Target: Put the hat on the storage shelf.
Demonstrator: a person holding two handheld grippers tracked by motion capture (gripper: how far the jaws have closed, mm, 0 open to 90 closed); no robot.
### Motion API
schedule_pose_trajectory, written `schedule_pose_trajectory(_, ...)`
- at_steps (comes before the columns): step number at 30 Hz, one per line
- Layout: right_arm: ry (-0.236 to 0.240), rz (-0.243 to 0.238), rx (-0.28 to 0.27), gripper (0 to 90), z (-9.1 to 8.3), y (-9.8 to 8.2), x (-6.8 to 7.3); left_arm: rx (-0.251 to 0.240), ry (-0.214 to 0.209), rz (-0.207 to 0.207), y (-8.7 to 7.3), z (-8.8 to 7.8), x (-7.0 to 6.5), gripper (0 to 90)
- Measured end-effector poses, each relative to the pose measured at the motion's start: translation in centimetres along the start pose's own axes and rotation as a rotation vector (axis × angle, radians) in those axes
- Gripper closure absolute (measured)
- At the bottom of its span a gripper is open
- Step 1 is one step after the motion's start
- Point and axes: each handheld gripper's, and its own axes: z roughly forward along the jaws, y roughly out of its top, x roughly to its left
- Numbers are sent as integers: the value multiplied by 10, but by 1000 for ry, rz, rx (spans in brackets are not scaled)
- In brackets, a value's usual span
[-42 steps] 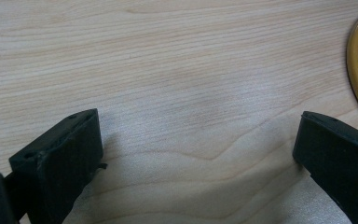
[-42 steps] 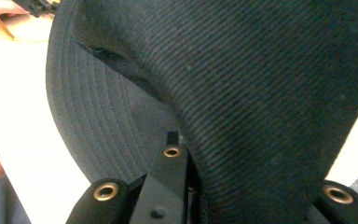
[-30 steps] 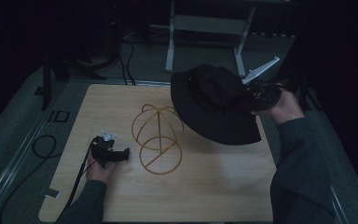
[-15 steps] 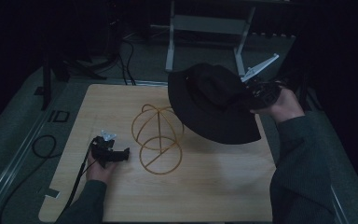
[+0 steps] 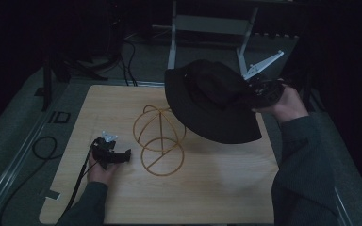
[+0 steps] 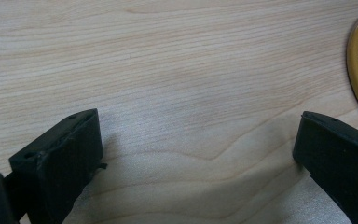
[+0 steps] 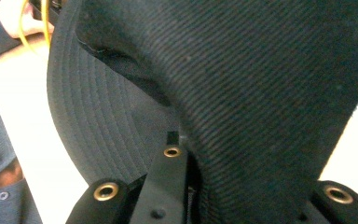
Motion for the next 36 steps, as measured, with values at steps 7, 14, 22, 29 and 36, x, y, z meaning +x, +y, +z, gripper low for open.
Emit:
schedule_pose_trajectory(7, 7, -19, -14, 879, -4, 5, 6, 0, 0, 1, 0, 0, 0, 16)
schedule_pose_trajectory(14, 34, -53, -39, 879, -7, 10, 16, 0, 0, 1, 0, 0, 0, 16)
schedule_pose_trajectory(22, 52, -89, -37, 879, -5, 18, 26, 0, 1, 1, 0, 0, 0, 16)
schedule_pose_trajectory(29, 81, -113, -37, 878, -1, 26, 33, -1, 3, 2, 0, 0, 0, 16)
schedule_pose_trajectory(36, 104, -142, -32, 878, 9, 36, 40, 0, 1, 1, 0, 0, 0, 16)
